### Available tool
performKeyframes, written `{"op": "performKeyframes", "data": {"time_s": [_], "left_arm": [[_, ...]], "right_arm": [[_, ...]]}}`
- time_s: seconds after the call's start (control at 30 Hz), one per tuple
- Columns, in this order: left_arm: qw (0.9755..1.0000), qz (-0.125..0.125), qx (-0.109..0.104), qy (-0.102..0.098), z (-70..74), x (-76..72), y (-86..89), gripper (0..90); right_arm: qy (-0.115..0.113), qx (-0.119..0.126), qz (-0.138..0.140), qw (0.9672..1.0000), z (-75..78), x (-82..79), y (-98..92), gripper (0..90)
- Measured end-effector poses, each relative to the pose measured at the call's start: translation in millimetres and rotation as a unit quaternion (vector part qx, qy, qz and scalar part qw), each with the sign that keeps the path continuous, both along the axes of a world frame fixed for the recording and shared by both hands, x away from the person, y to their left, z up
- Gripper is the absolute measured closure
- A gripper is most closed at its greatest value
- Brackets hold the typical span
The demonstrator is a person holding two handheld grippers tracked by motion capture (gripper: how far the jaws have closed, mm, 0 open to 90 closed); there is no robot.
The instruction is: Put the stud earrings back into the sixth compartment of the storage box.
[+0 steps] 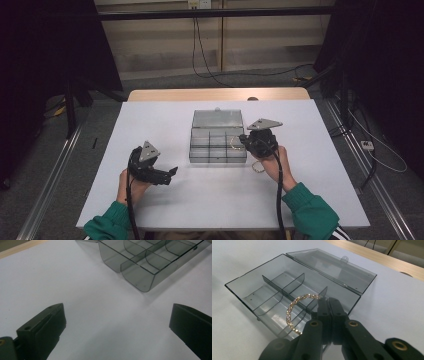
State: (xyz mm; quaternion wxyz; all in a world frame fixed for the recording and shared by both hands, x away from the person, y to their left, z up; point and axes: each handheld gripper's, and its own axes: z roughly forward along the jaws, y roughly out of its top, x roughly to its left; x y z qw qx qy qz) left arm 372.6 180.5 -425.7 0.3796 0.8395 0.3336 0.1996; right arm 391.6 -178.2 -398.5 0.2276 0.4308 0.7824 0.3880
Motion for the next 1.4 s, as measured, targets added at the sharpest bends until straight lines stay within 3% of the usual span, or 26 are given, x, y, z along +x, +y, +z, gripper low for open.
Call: {"op": "performKeyframes", "data": {"time_s": [0.23,0.47,1.4], "left_arm": [[1.0000,0.007,0.001,-0.005,0.0,-0.9,-0.8,0.3],[1.0000,0.002,-0.007,-0.004,-0.4,-0.2,0.0,0.3],[1.0000,-0.001,-0.002,-0.004,-0.3,1.4,-2.2,0.3]], "right_arm": [[0.017,-0.005,0.004,0.9998,-6.7,6.7,2.7,89.0],[0.022,-0.012,0.008,0.9997,-11.2,8.7,5.2,89.0],[0.038,-0.048,0.016,0.9980,-21.5,6.0,9.4,88.9]]}}
